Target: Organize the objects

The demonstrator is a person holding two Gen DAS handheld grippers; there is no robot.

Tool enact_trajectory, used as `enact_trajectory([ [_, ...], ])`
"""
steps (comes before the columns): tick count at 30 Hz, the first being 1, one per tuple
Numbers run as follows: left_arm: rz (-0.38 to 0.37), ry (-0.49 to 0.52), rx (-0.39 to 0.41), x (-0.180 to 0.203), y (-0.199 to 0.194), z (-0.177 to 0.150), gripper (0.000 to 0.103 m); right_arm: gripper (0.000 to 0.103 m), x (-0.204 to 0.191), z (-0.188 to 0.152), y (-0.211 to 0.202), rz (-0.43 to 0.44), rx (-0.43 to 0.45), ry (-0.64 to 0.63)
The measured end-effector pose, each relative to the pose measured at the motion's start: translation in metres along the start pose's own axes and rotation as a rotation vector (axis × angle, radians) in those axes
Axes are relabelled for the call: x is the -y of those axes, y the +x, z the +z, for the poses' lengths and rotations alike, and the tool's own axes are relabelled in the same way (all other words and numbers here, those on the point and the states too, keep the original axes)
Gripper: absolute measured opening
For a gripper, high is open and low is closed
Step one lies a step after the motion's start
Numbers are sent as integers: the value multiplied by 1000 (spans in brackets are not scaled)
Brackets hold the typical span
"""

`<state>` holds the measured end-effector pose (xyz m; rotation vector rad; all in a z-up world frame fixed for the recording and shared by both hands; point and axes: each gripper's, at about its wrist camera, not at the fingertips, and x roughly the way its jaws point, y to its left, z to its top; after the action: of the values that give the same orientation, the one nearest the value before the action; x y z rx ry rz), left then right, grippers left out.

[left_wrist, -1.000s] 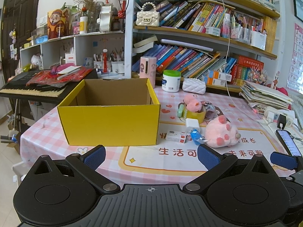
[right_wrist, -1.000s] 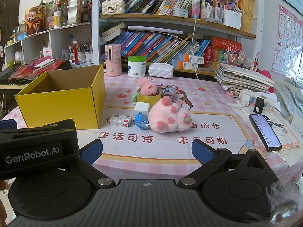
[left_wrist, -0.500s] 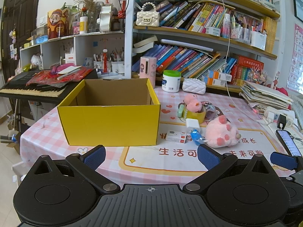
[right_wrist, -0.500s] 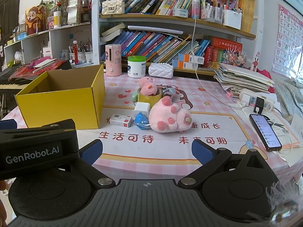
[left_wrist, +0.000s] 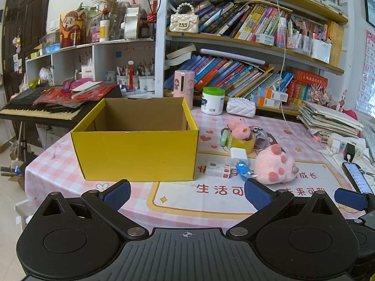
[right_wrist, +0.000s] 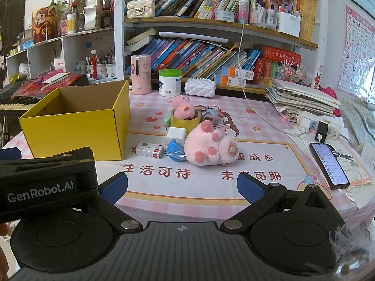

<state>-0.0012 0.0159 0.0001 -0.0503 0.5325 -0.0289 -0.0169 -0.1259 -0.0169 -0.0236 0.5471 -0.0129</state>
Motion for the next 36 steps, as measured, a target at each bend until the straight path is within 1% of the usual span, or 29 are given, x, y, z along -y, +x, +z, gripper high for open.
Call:
enact_trajectory([
  [14, -14, 10, 9, 3, 1, 4, 103, 101, 1, 3, 4, -8, 2, 6],
  [36, -19, 6, 1, 6, 2, 4, 103, 101, 4, 2, 3, -8, -6, 2],
])
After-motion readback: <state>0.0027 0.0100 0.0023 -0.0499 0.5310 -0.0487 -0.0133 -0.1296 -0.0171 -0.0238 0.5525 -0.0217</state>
